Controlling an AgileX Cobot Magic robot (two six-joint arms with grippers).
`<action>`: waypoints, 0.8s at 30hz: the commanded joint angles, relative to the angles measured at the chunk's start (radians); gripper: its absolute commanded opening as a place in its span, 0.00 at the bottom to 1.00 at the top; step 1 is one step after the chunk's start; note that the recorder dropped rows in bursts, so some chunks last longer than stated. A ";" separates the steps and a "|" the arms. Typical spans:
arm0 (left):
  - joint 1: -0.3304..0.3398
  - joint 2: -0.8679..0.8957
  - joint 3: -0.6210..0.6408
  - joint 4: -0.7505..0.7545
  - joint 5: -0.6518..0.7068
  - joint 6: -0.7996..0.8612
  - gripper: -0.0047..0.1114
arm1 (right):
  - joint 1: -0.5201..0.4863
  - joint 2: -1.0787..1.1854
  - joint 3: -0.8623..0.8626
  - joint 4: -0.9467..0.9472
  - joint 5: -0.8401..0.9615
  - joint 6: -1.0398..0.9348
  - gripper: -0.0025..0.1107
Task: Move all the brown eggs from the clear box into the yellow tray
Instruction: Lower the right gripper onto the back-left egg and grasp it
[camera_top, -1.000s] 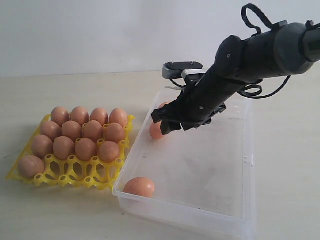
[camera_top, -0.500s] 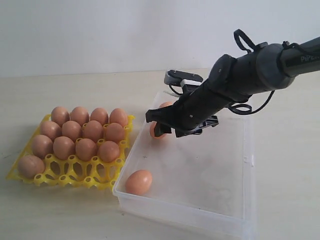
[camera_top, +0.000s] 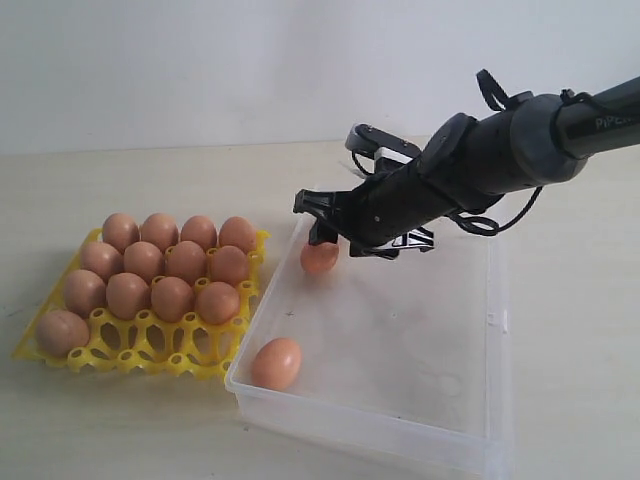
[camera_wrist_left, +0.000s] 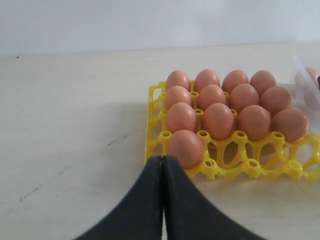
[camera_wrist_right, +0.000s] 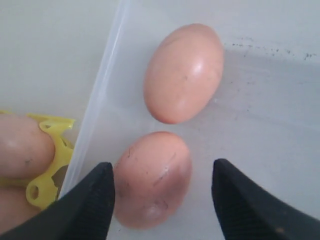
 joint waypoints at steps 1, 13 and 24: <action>0.001 -0.006 -0.004 -0.001 -0.010 0.001 0.04 | -0.010 0.017 -0.003 0.073 -0.011 -0.052 0.52; 0.001 -0.006 -0.004 -0.001 -0.010 0.001 0.04 | -0.010 0.071 -0.073 0.243 0.050 -0.156 0.52; 0.001 -0.006 -0.004 -0.001 -0.010 0.001 0.04 | -0.010 0.110 -0.073 0.247 0.041 -0.158 0.48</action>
